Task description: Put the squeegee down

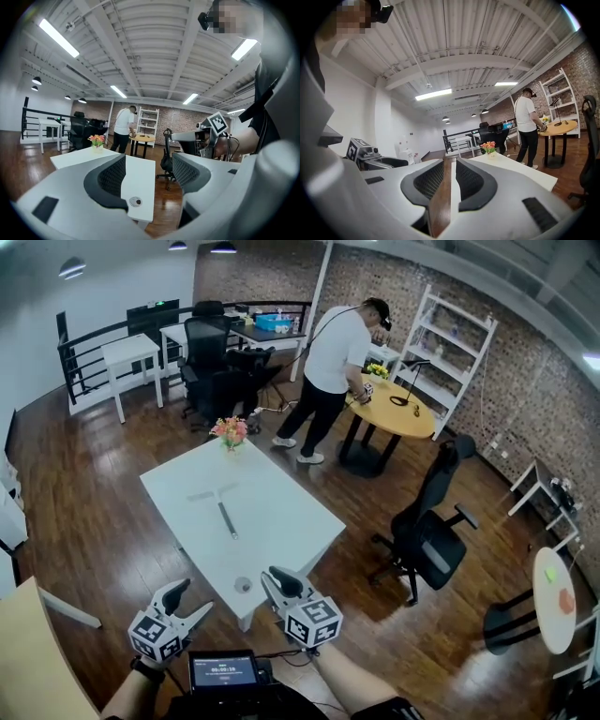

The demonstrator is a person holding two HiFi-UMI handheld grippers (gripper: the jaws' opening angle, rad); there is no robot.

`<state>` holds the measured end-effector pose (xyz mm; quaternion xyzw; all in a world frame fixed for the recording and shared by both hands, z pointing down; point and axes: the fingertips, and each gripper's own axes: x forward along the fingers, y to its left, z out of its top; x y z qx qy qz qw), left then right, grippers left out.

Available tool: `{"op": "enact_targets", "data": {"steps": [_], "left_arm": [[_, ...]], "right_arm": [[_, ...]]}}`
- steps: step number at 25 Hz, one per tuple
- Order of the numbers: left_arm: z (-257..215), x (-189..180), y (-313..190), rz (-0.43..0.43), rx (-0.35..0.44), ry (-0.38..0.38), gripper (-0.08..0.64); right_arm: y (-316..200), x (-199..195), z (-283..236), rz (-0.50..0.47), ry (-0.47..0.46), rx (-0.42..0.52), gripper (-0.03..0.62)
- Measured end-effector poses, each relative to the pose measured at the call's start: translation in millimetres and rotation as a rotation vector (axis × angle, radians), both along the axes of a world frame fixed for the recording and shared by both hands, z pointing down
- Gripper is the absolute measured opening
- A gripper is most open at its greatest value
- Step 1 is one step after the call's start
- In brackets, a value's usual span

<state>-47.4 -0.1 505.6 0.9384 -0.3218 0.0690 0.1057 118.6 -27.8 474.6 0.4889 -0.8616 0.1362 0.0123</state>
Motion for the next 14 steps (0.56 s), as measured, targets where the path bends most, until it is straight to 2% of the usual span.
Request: {"op": "enact_targets", "data": {"steps": [6, 14], "left_arm": [[-5.0, -17.4, -5.9, 0.012, 0.025, 0.018, 0.313], [-12.0, -25.1, 6.8, 0.022, -0.002, 0.001, 0.311]], "right_arm": [[3.8, -24.5, -4.9, -0.002, -0.011, -0.003, 0.103], [14.4, -33.1, -11.1, 0.003, -0.027, -0.001, 0.103]]}}
